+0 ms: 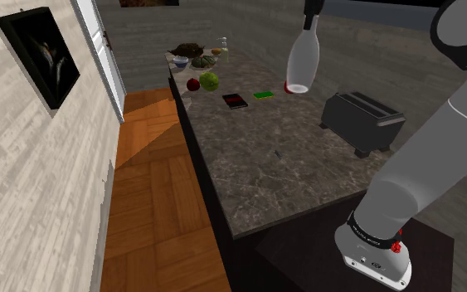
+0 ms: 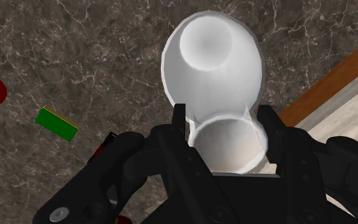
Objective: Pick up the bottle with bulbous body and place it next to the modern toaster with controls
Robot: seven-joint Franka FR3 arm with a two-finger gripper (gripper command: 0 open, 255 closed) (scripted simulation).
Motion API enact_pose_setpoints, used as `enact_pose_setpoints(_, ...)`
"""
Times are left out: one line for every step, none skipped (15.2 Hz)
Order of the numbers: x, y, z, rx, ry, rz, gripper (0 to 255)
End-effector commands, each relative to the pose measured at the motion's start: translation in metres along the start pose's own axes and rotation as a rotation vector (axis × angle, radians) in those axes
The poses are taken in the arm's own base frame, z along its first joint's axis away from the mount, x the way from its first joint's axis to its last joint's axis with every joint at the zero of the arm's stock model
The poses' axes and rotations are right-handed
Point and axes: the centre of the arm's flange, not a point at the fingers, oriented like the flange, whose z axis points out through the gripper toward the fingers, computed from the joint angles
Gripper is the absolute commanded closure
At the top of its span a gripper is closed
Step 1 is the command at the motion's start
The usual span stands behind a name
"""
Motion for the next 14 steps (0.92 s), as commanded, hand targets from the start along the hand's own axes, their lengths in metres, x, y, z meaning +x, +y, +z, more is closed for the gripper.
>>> enact_pose_setpoints(-0.012,0.022,-0.002,0.0,0.0,-0.002,255)
enact_pose_setpoints(-0.019,0.033,-0.003,0.0,0.0,-0.002,255)
enact_pose_setpoints(-0.025,0.045,-0.003,0.0,0.0,-0.002,255)
enact_pose_setpoints(-0.031,0.056,-0.003,0.0,0.0,-0.002,255)
enact_pose_setpoints(-0.038,0.068,-0.003,0.0,0.0,-0.002,255)
enact_pose_setpoints(-0.044,0.08,-0.004,0.0,0.0,-0.002,255)
enact_pose_setpoints(-0.05,0.09,-0.004,0.0,0.0,-0.002,255)
enact_pose_setpoints(-0.05,0.09,0.001,0.0,0.0,-0.002,255)
enact_pose_setpoints(-0.051,0.09,0.007,0.0,0.0,-0.002,255)
enact_pose_setpoints(-0.051,0.09,0.012,0.0,0.0,-0.002,255)
enact_pose_setpoints(-0.051,0.09,0.017,0.0,0.0,-0.002,255)
enact_pose_setpoints(-0.052,0.089,0.022,0.0,0.0,-0.002,255)
enact_pose_setpoints(-0.052,0.089,0.028,0.0,0.0,-0.002,255)
enact_pose_setpoints(-0.052,0.089,0.033,0.0,0.0,-0.002,255)
